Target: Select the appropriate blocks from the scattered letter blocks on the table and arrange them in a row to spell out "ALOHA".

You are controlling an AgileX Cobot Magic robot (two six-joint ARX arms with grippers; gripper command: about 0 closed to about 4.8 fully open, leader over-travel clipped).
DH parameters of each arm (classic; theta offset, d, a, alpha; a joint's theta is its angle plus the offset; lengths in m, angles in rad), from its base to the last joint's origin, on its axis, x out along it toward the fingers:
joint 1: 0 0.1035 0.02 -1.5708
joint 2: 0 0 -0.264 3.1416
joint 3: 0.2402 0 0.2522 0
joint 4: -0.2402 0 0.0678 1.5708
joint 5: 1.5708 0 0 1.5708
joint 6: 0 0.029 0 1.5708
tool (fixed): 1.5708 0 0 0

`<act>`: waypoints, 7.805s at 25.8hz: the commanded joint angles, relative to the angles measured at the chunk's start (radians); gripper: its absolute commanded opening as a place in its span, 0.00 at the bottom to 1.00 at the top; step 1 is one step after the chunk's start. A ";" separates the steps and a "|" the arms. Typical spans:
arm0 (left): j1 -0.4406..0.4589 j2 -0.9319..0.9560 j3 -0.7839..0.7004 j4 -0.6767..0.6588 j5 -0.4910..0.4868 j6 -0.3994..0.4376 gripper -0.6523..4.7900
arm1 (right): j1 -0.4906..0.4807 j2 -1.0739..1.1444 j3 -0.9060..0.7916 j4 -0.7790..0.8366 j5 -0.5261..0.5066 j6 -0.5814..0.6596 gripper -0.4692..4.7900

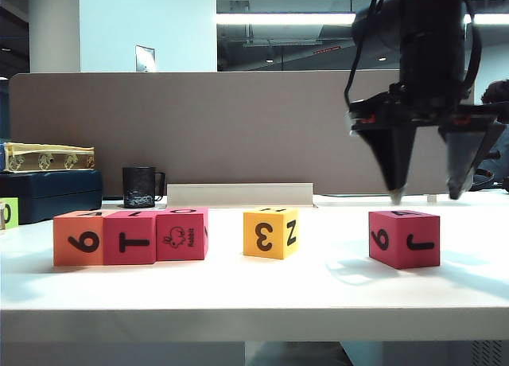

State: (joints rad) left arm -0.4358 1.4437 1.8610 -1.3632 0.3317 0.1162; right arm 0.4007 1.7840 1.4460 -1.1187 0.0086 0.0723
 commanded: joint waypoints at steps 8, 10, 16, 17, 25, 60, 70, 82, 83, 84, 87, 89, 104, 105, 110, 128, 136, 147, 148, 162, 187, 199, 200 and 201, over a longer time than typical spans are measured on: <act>0.002 -0.005 0.003 0.014 0.005 0.004 0.15 | 0.004 0.068 0.005 0.066 -0.096 0.050 0.83; 0.002 -0.005 0.003 0.014 0.005 0.004 0.15 | 0.004 0.085 0.005 0.068 -0.093 0.050 0.83; 0.002 -0.005 0.003 0.037 0.005 0.005 0.15 | 0.004 0.089 0.006 0.070 -0.063 0.050 0.92; 0.002 -0.005 0.003 0.043 0.005 0.004 0.15 | 0.004 0.082 0.006 0.069 -0.062 0.050 0.92; 0.002 -0.002 0.003 0.077 0.005 0.004 0.15 | 0.004 -0.009 0.007 0.096 -0.060 0.050 0.92; 0.002 -0.003 0.004 0.041 0.006 0.004 0.15 | -0.001 0.078 0.003 0.023 0.060 -0.074 0.95; 0.002 -0.003 0.004 0.049 0.006 0.004 0.15 | -0.001 0.082 0.003 0.069 0.021 -0.071 0.66; 0.002 -0.003 0.004 0.049 0.005 0.004 0.15 | 0.051 0.083 0.003 0.242 -0.150 0.035 0.66; 0.002 -0.003 0.004 0.048 0.006 0.004 0.15 | 0.063 0.086 0.003 0.258 -0.149 0.039 0.66; 0.002 -0.003 0.004 0.048 0.006 0.004 0.15 | 0.067 0.087 0.003 0.266 -0.149 0.044 0.63; 0.002 -0.003 0.004 0.045 0.006 0.004 0.15 | 0.080 0.101 0.005 0.292 -0.151 0.056 0.53; 0.002 -0.003 0.004 0.044 0.006 0.004 0.15 | 0.080 0.108 0.005 0.298 -0.166 0.058 0.53; 0.002 -0.003 0.004 0.042 0.006 0.003 0.15 | 0.080 0.117 0.093 0.272 -0.168 0.058 0.90; 0.002 -0.003 0.004 0.042 0.006 0.003 0.15 | 0.080 0.117 0.111 0.266 -0.167 0.058 0.91; 0.002 -0.003 0.004 0.032 0.006 0.003 0.15 | 0.080 0.117 0.185 0.208 -0.142 0.047 0.91; 0.002 -0.011 0.047 0.018 0.006 0.003 0.15 | 0.063 0.121 0.094 0.059 0.013 -0.023 0.13; 0.002 -0.011 0.055 0.014 0.006 0.003 0.15 | 0.076 0.121 0.039 0.171 -0.093 -0.021 0.10; 0.002 -0.011 0.055 0.017 0.006 0.003 0.15 | 0.168 0.123 0.039 0.230 -0.123 0.014 0.10; 0.002 -0.011 0.055 0.017 0.006 0.003 0.15 | 0.169 0.123 0.039 0.227 -0.123 0.025 0.10; 0.002 -0.010 0.055 0.018 0.006 0.003 0.15 | 0.174 0.123 0.039 0.196 -0.213 0.044 0.10; 0.002 -0.010 0.055 0.011 0.006 0.004 0.15 | 0.253 0.177 0.040 0.365 -0.171 0.055 0.09; 0.002 -0.010 0.055 0.010 0.006 0.004 0.15 | 0.202 0.183 0.040 0.424 0.027 0.029 0.09; 0.002 -0.010 0.055 0.011 0.006 0.004 0.15 | 0.196 0.183 0.040 0.428 0.026 0.029 0.09; 0.002 -0.010 0.055 0.010 0.006 0.004 0.15 | 0.185 0.183 0.041 0.436 0.029 0.032 0.09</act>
State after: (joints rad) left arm -0.4351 1.4380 1.9125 -1.3540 0.3328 0.1162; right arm 0.5919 1.9736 1.4822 -0.7021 0.0315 0.1040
